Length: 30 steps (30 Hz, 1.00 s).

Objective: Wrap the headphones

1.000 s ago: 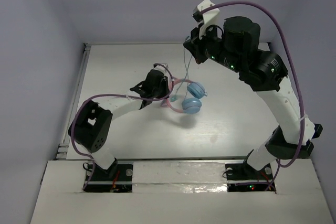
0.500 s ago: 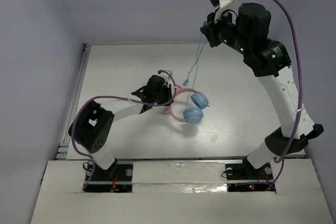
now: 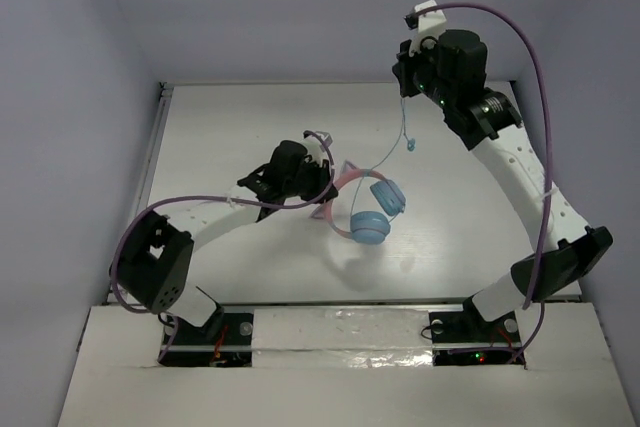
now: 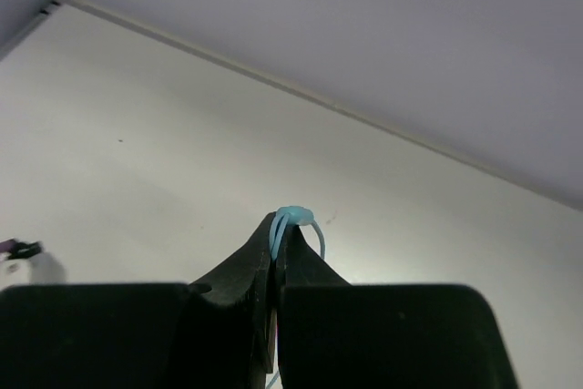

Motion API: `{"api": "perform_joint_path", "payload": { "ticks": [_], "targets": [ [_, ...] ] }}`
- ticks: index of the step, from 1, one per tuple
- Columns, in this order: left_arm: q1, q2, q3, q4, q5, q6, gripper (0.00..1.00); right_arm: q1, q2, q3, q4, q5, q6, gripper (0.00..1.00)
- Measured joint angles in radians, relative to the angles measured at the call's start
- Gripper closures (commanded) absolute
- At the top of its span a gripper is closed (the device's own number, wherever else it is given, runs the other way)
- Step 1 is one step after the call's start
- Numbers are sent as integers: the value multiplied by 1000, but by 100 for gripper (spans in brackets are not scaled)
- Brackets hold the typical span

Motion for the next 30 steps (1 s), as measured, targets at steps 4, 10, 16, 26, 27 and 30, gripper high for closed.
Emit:
{"api": "perform_joint_path", "payload": {
  "ticks": [4,10,16,26,27,30],
  "targets": [
    [-7,-51,2,-45,31,8,100,-13,-29,-109,61,72,32,100],
    [-10,-93,76,-172,33,32,100,-28,-121,-293,153,141,124,100],
    [17,-170,144,-242,45,47,100,-52,-159,-474,257,203,248,100],
    [174,-188,241,-311,168,63,100,-58,-108,-582,279,118,433,34],
    [181,-187,255,-325,179,63,100,-58,-105,-583,278,102,443,34],
    [196,-172,317,-385,175,68,100,-63,-104,-583,278,53,475,30]
  ]
}}
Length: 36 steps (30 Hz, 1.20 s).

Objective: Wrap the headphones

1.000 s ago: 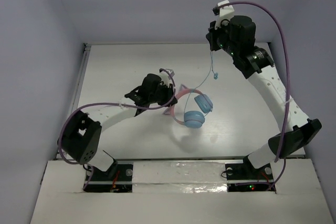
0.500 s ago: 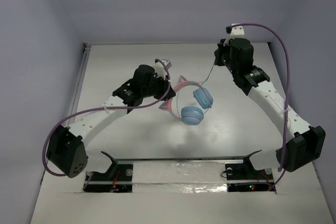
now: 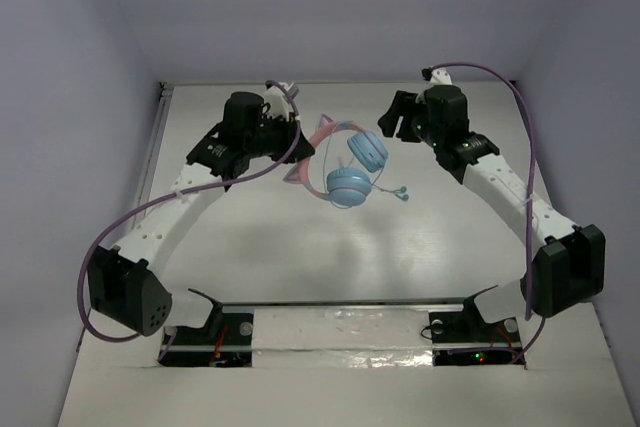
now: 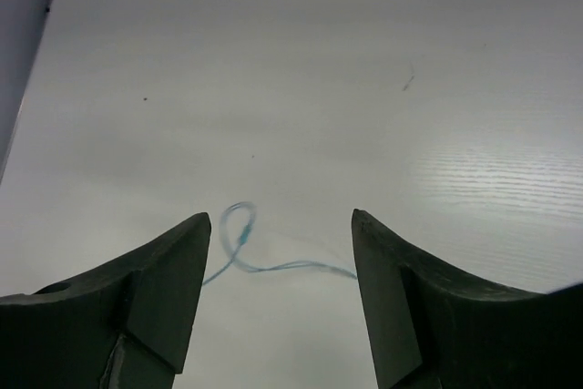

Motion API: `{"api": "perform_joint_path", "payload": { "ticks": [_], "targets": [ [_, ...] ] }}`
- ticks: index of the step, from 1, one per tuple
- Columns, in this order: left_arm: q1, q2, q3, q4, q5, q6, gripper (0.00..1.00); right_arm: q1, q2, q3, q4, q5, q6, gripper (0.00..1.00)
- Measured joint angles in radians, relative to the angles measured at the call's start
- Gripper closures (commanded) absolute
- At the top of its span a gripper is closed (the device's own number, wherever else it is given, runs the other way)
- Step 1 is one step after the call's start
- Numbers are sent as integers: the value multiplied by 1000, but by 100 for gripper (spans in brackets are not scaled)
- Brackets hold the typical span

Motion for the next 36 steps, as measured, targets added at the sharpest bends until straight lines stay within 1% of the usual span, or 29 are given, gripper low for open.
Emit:
{"api": "perform_joint_path", "payload": {
  "ticks": [1,3,4,5,6,7,8,10,11,12,13,14,15,16,17,19,22,28,33,36],
  "targets": [
    [6,9,29,-28,-14,5,100,-8,-2,0,0,-32,13,24],
    [18,28,85,-79,-41,16,100,-35,-15,-17,13,-94,37,23],
    [29,35,108,-102,-53,22,100,-54,-29,-34,23,-124,47,31],
    [44,41,127,-122,-65,26,100,-70,-43,-50,31,-147,54,41],
    [56,45,143,-143,-79,28,100,-83,-59,-70,44,-166,63,55],
    [66,50,163,-166,-93,31,100,-94,-75,-93,65,-177,71,94],
    [76,57,183,-188,-108,33,100,-104,-89,-119,91,-190,72,100],
    [85,78,245,-237,-137,36,100,-111,-109,-190,177,-243,86,100],
    [85,84,262,-243,-142,37,100,-111,-113,-227,212,-281,89,99],
    [85,92,290,-257,-149,38,100,-110,-113,-262,257,-322,89,89],
    [84,100,319,-269,-153,39,100,-109,-108,-303,303,-366,90,53],
    [82,107,348,-281,-155,40,100,-109,-103,-347,347,-407,96,41],
    [82,111,372,-287,-156,41,100,-108,-96,-390,393,-450,93,33],
    [82,113,391,-293,-158,41,100,-108,-87,-428,437,-490,91,20],
    [82,113,407,-299,-160,41,100,-108,-76,-457,471,-519,93,16],
    [81,113,438,-315,-165,42,100,-108,-37,-495,535,-579,82,10],
    [81,117,474,-339,-169,46,100,-108,44,-480,577,-628,54,7],
    [81,128,503,-370,-173,52,100,-96,151,-410,616,-699,12,4],
    [81,129,503,-391,-172,55,100,-13,211,-381,624,-739,-33,2],
    [81,129,504,-395,-168,55,100,14,245,-365,625,-755,-51,2]
  ]
}}
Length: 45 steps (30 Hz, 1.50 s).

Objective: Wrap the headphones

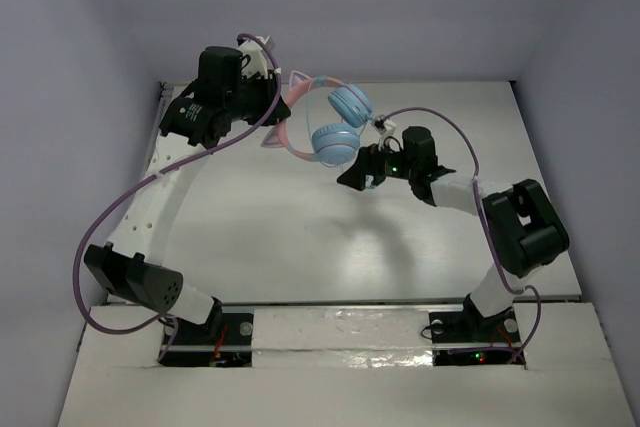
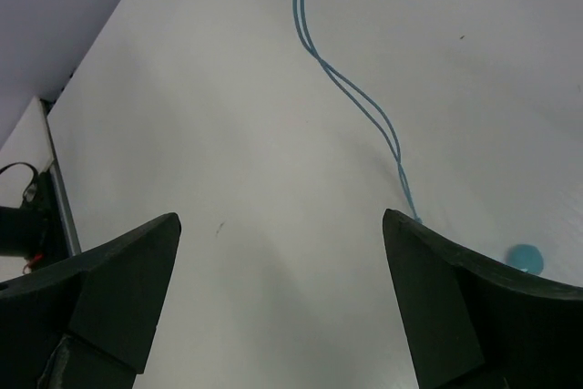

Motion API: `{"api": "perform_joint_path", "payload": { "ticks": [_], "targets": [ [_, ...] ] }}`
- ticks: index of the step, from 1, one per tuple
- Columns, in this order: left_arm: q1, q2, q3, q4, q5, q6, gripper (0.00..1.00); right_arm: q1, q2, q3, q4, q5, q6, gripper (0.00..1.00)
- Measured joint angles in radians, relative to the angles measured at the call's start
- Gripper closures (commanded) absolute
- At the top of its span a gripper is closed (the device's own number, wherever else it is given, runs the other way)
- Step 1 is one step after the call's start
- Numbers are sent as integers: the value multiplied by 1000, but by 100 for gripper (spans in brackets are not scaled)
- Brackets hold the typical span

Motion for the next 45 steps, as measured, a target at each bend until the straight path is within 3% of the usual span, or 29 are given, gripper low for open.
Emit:
{"api": "perform_joint_path", "payload": {
  "ticks": [12,16,21,24,25,28,33,39,45],
  "targets": [
    [2,1,7,-8,27,0,100,4,127,135,-20,45,-84,4],
    [2,11,43,-20,31,0,100,15,198,152,-3,50,-71,16],
    [2,15,96,-23,33,0,100,21,231,123,75,48,-1,20],
    [2,15,105,-23,37,0,100,21,251,121,142,44,34,53],
    [2,15,105,-23,38,-1,100,21,257,121,160,41,47,72],
    [2,15,105,-24,38,-1,100,21,270,118,214,29,95,100],
    [10,26,125,-35,16,-1,100,37,227,54,261,53,149,100],
    [104,125,255,-23,-1,-18,100,141,-5,-153,240,193,203,100],
    [165,235,345,10,29,-72,100,230,-21,-211,174,287,243,100]
  ]
}}
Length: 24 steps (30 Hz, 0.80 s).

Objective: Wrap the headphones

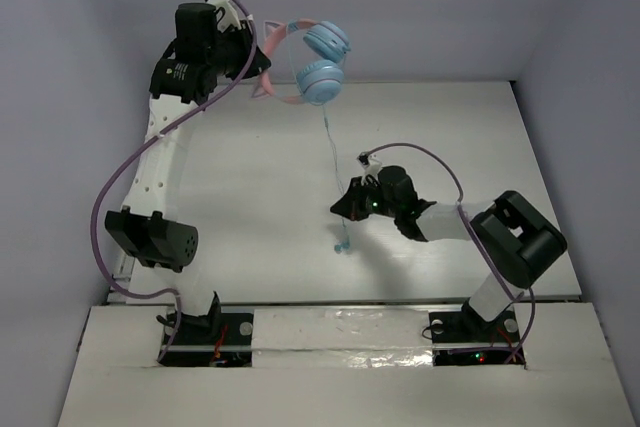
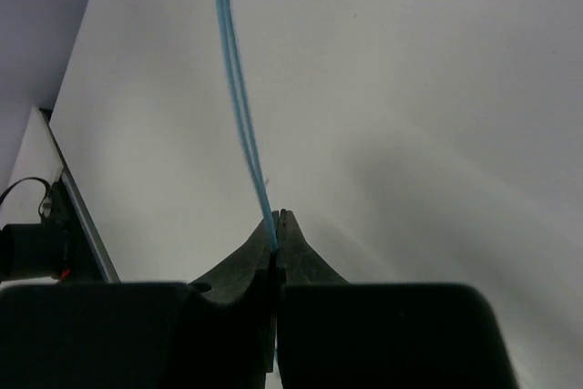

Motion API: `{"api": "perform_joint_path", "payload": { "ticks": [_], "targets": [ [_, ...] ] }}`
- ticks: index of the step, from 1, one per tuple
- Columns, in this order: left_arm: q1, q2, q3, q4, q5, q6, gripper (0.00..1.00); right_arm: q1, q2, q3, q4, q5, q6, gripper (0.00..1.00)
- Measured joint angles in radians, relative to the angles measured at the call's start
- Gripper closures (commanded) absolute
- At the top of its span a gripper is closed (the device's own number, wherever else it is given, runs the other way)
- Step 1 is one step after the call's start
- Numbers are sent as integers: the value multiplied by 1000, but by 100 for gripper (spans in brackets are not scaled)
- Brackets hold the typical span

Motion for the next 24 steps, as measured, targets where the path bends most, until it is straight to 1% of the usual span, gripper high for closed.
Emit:
{"api": "perform_joint_path", "payload": {
  "ticks": [3,7,18,20,24],
  "targets": [
    [8,35,25,15,1,-26,100,67,-8,0,-47,48,-2,100],
    [26,40,25,23,-24,-51,100,159,-40,0,-103,93,-2,100],
    [71,62,10,69,-186,-68,100,341,-278,-4,-251,221,3,100],
    [72,68,0,79,-200,-70,100,370,-290,1,-283,235,5,100],
    [72,73,-77,116,-241,-74,100,434,-290,56,-407,275,5,100]
  ]
}}
